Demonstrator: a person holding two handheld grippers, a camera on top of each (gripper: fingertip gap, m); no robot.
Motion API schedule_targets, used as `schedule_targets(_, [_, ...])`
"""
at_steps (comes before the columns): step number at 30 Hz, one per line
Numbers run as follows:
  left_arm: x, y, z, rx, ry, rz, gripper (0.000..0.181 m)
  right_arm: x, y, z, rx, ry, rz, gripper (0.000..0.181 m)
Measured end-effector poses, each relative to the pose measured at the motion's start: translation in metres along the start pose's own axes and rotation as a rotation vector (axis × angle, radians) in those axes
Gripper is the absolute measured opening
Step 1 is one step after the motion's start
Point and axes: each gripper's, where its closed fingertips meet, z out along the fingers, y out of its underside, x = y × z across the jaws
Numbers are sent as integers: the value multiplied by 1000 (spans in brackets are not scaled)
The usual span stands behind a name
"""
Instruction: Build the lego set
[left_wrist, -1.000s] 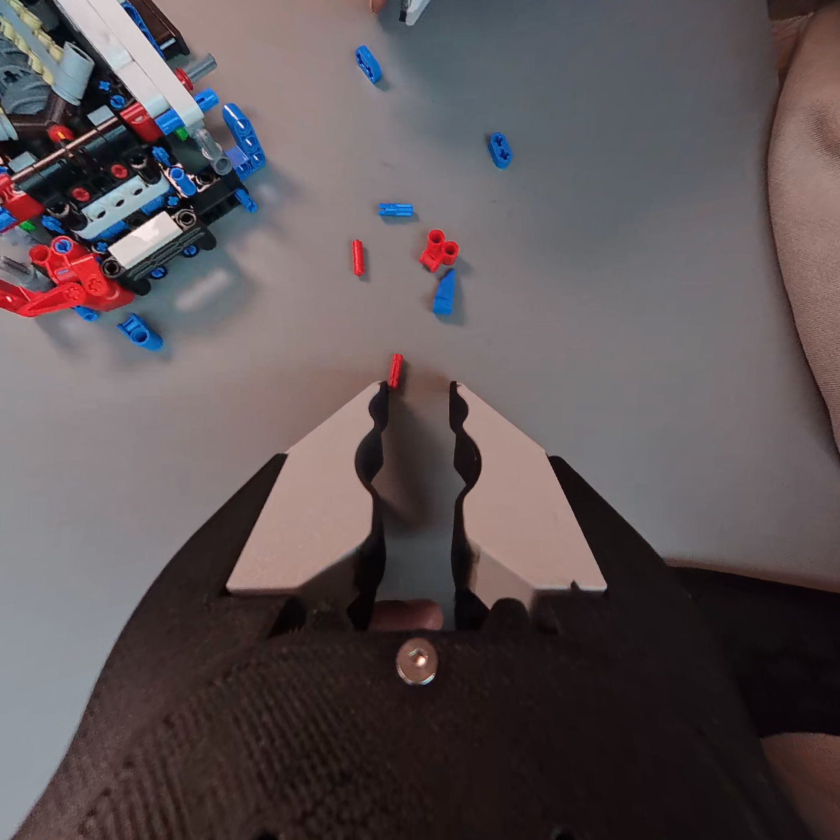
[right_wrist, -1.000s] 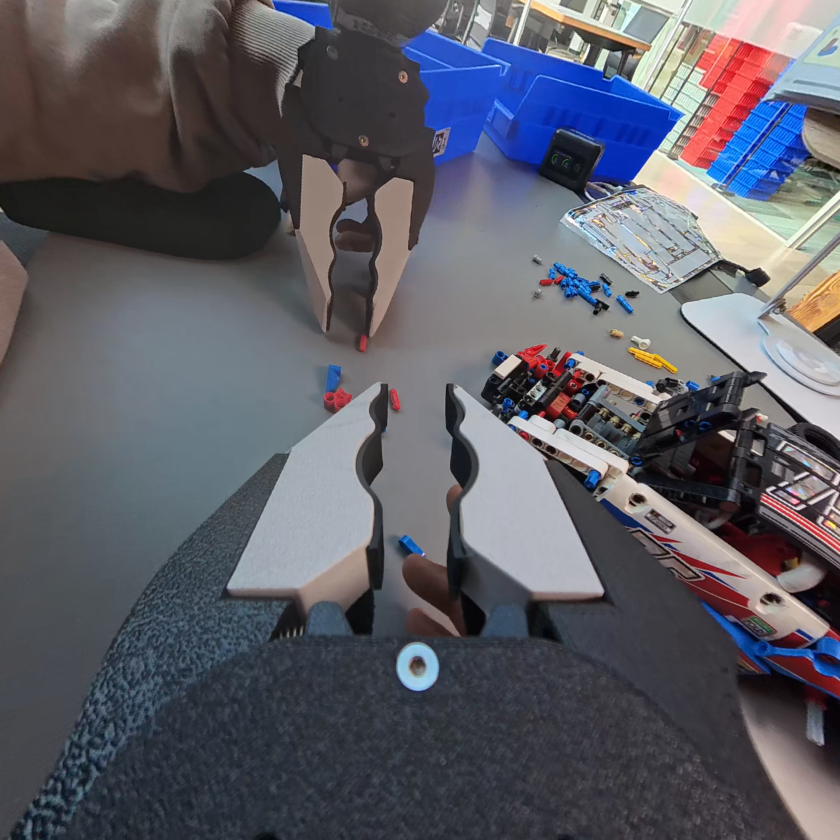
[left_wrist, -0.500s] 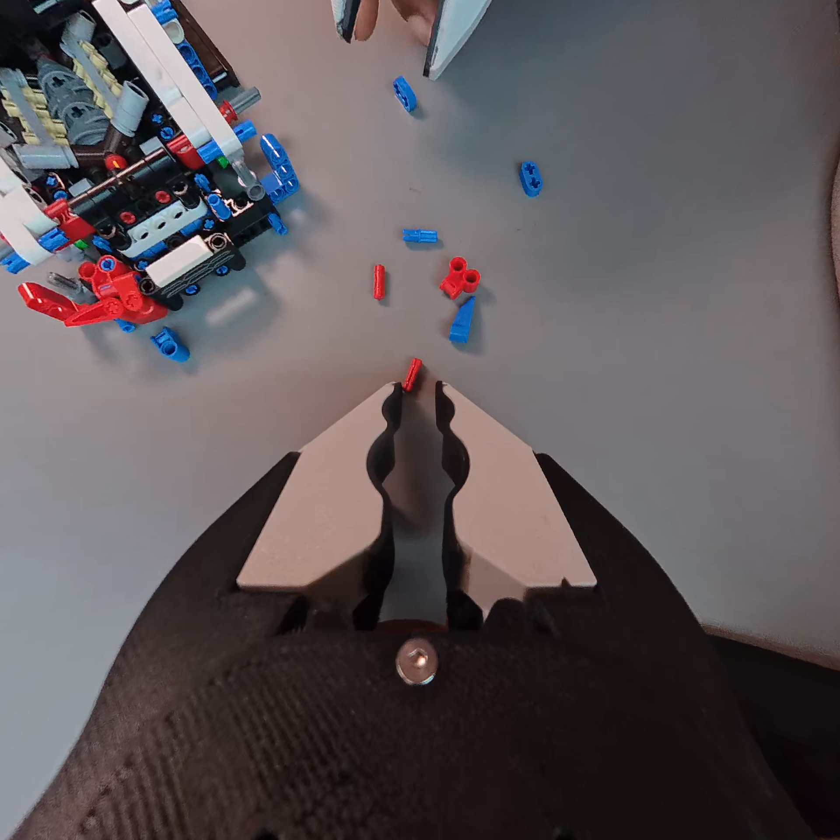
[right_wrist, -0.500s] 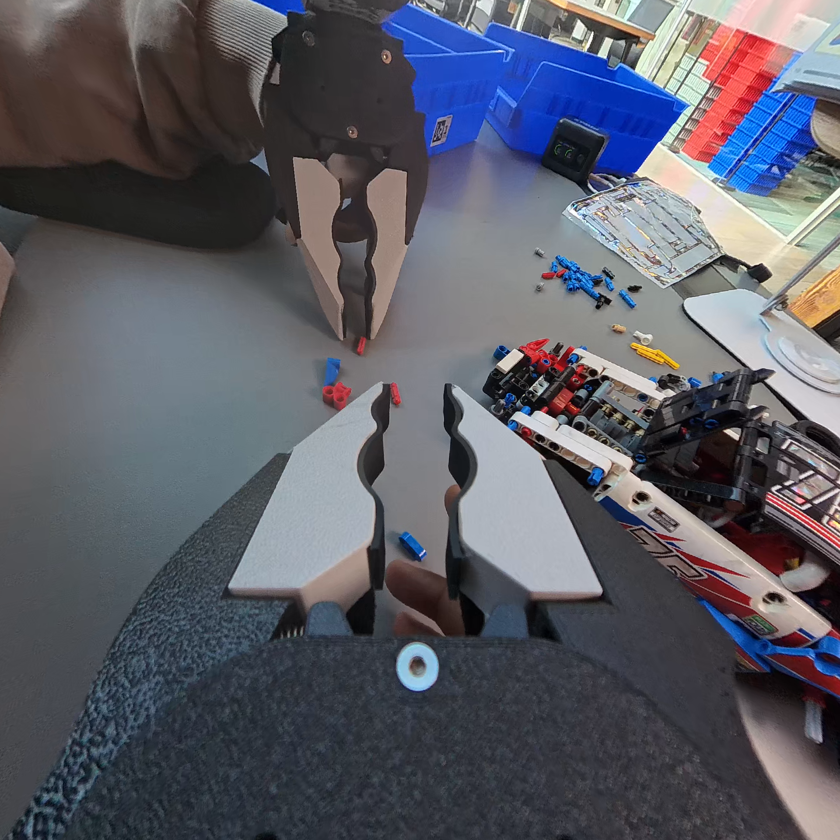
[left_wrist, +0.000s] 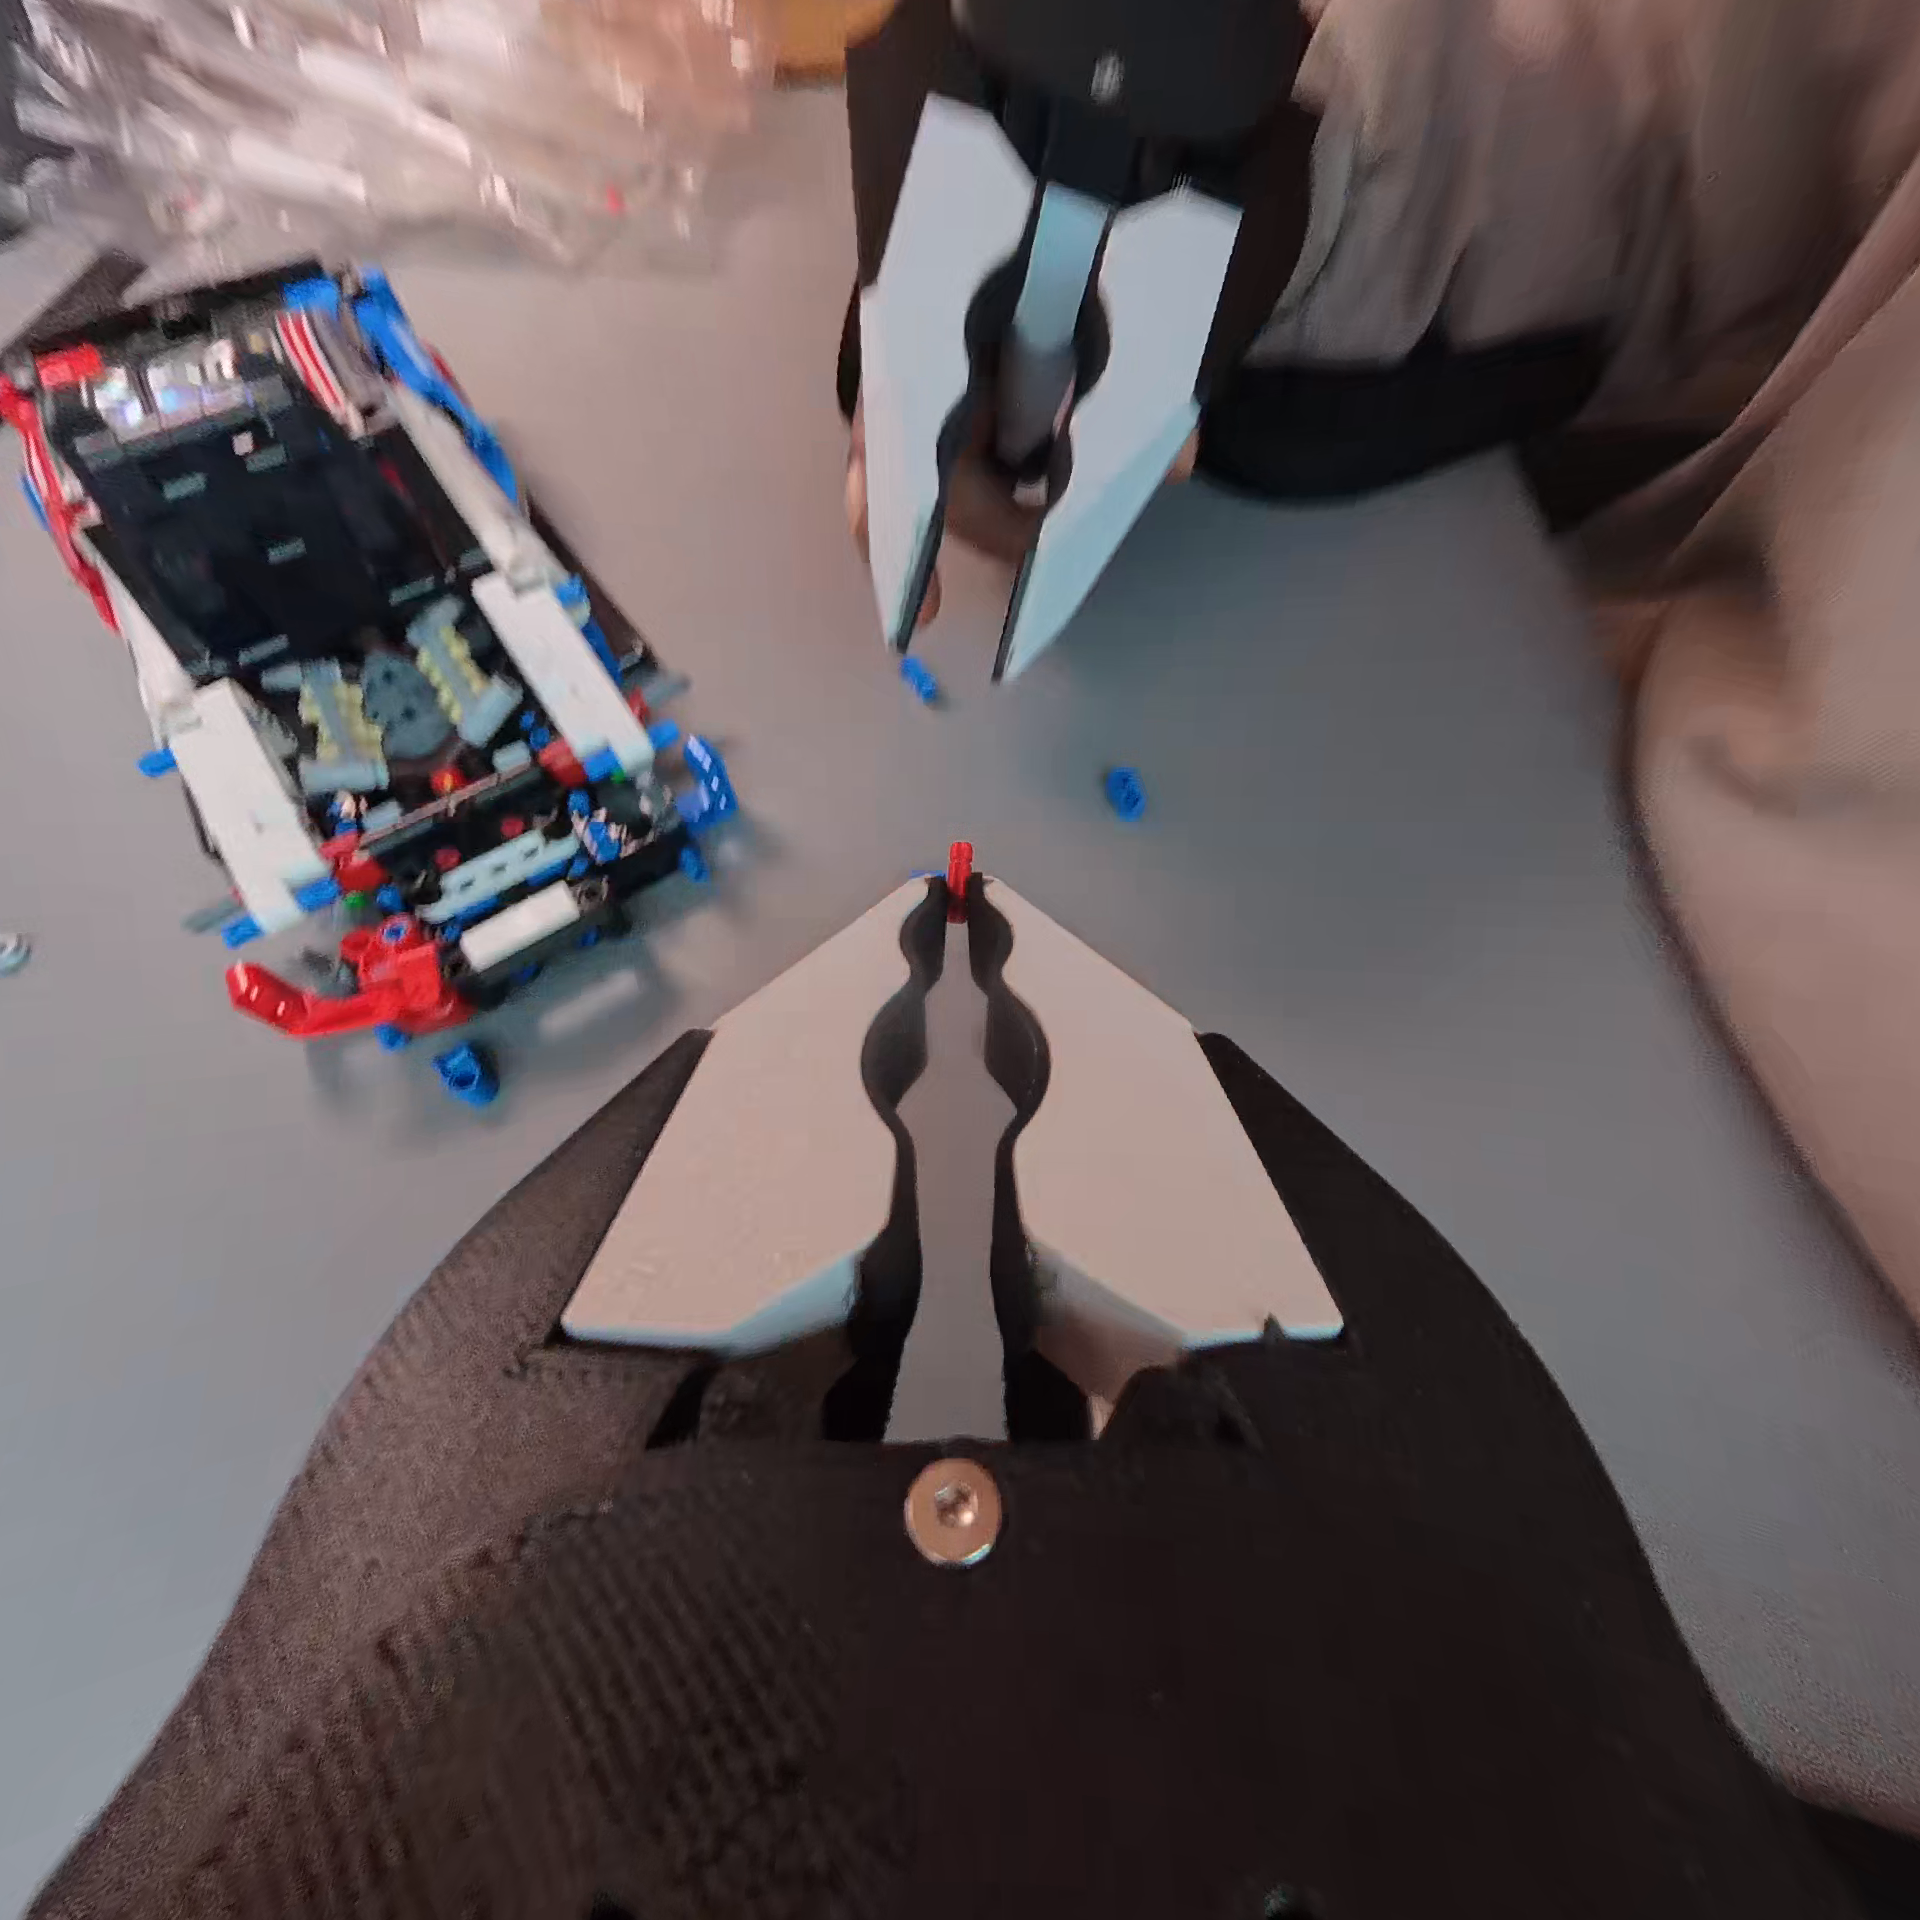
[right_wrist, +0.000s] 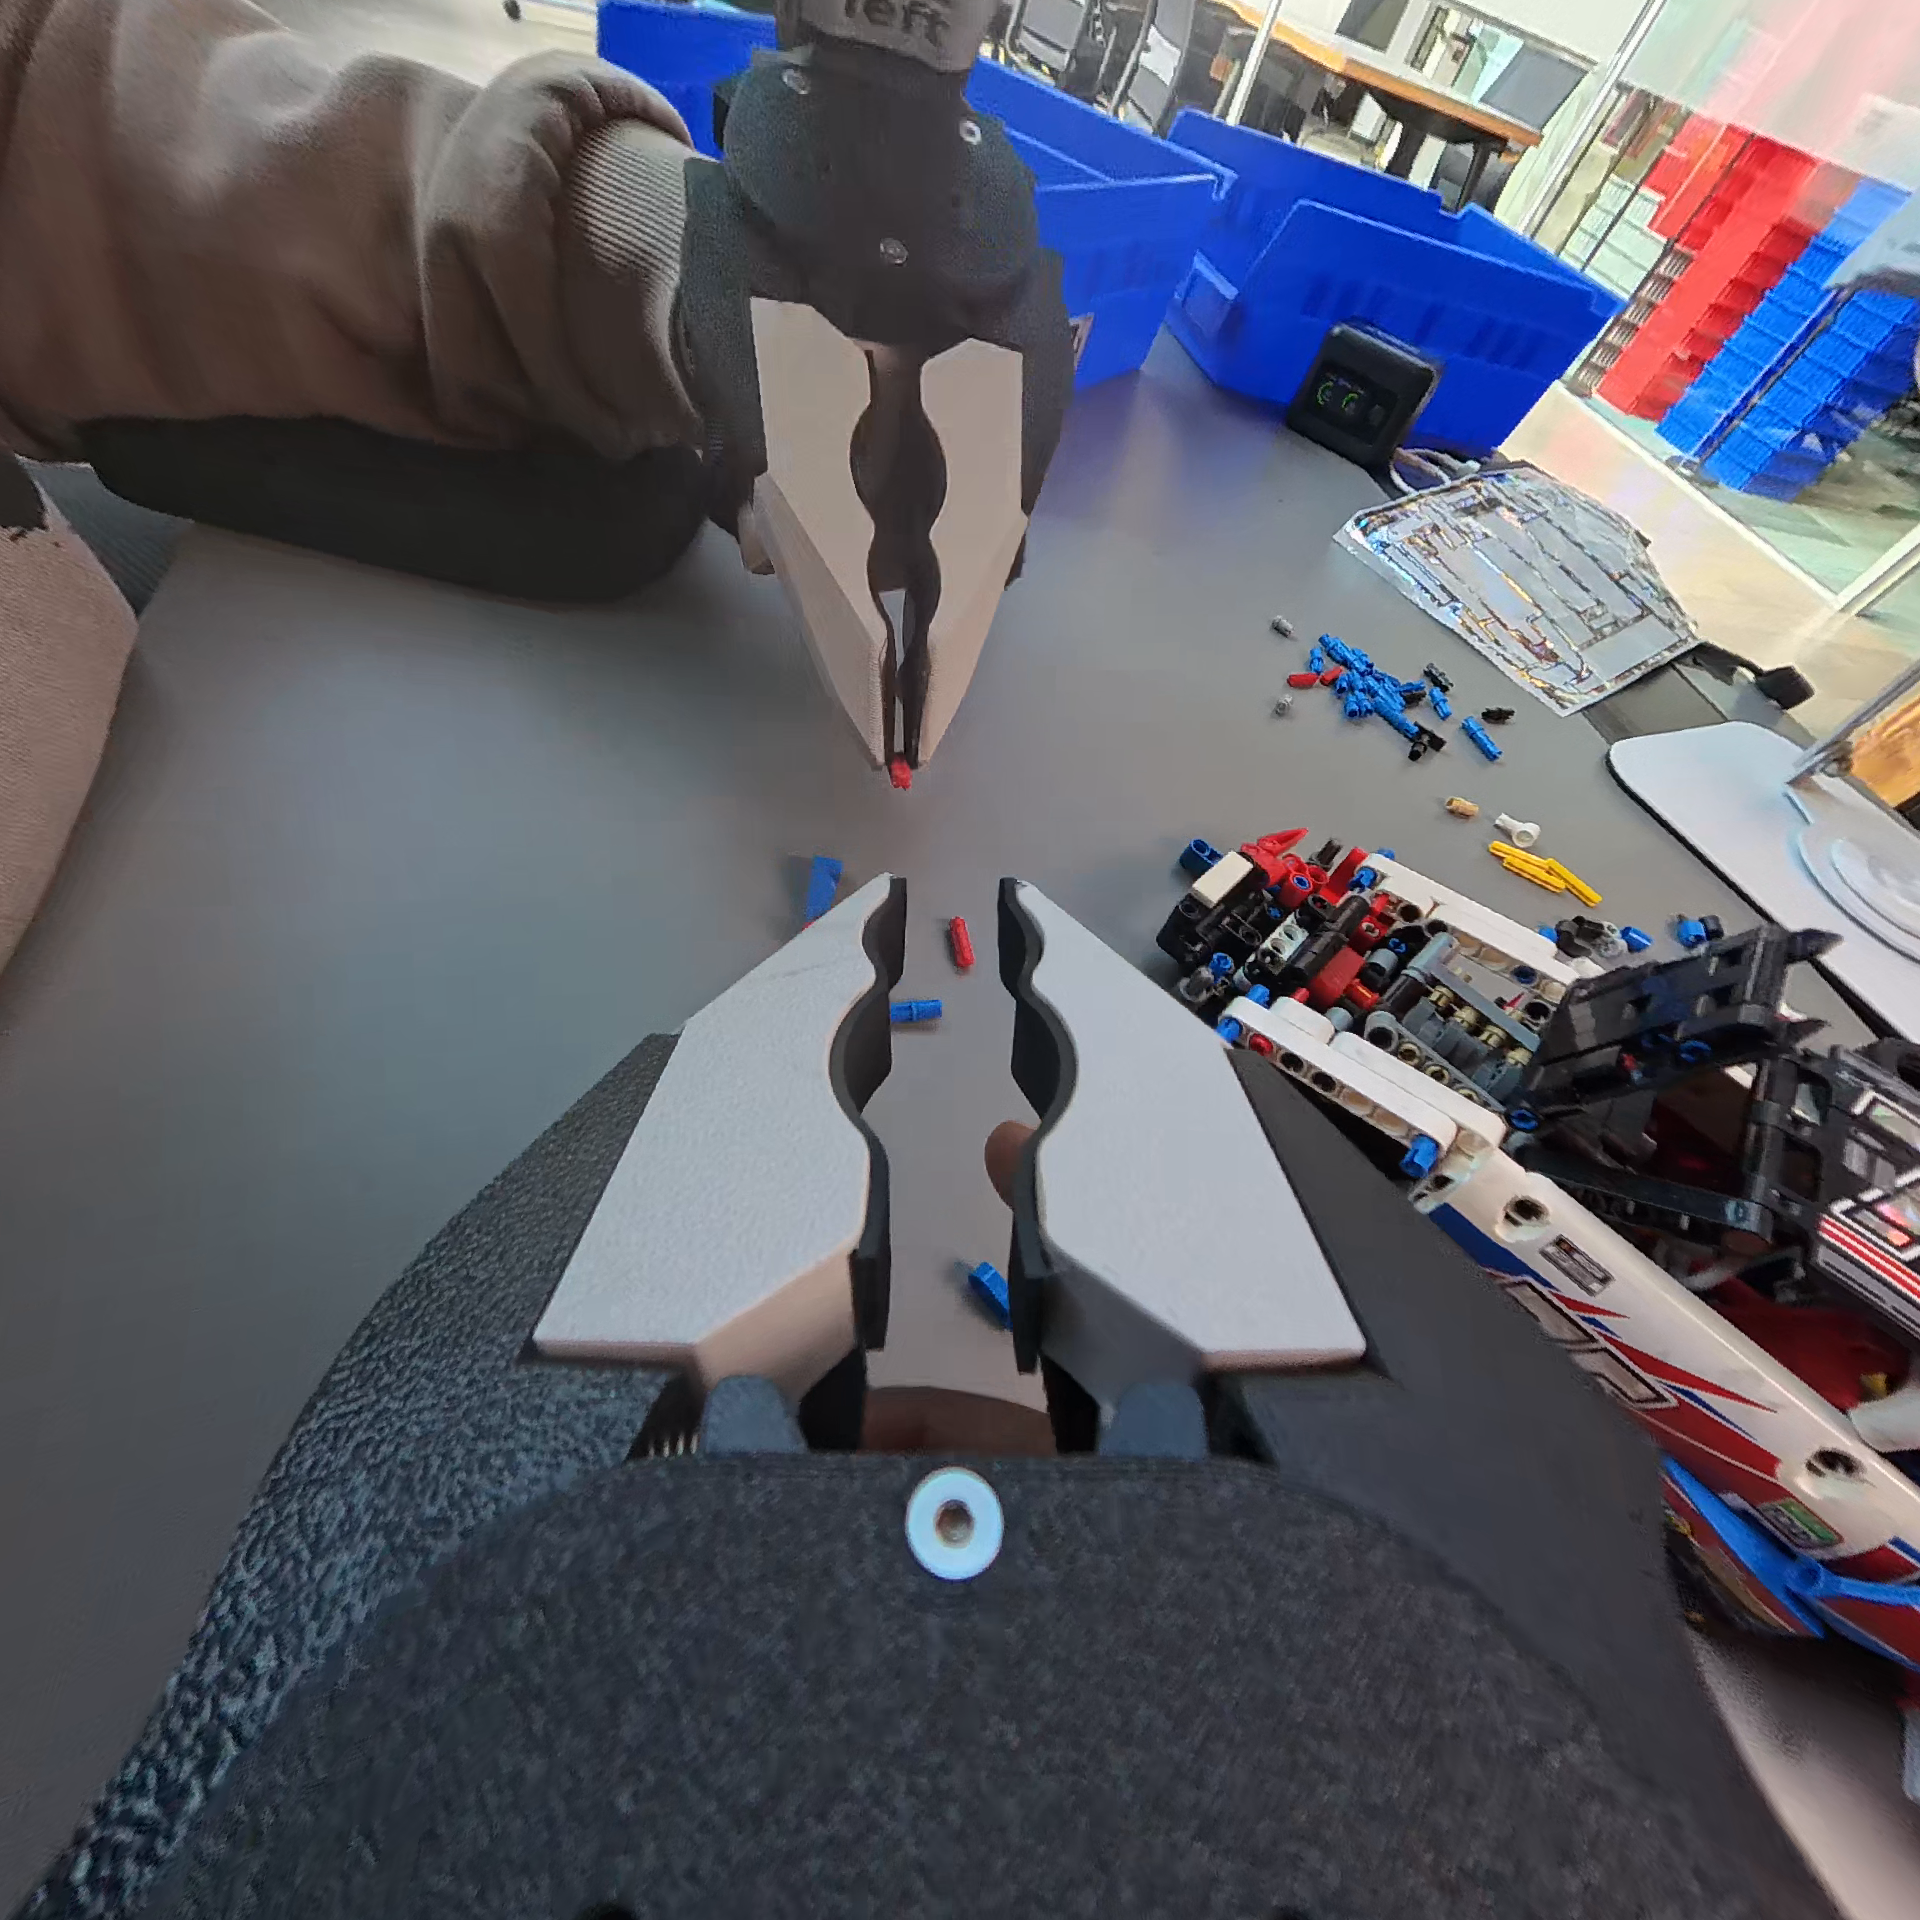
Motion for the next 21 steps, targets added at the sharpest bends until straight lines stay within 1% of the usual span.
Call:
schedule_targets(1, [7,-14,0,74,34,-15,1,-4,-5,0,19,-8,-12,13])
schedule_targets(3, [17,-28,3,153,87,-29,1,-11,-14,-1,55,-32,-26,10])
schedule_targets(6, [22,-38,6,209,113,-40,1,-24,-22,-1,87,-86,-29,9])
schedule_targets(9, [22,-36,6,202,105,-32,1,-28,-26,-2,113,-107,-25,8])
schedule_targets(15, [22,-34,7,185,95,-16,1,-27,-25,-1,111,-106,-7,7])
schedule_targets(21, [27,-33,9,179,121,-12,1,-26,-27,-1,127,-106,11,7])
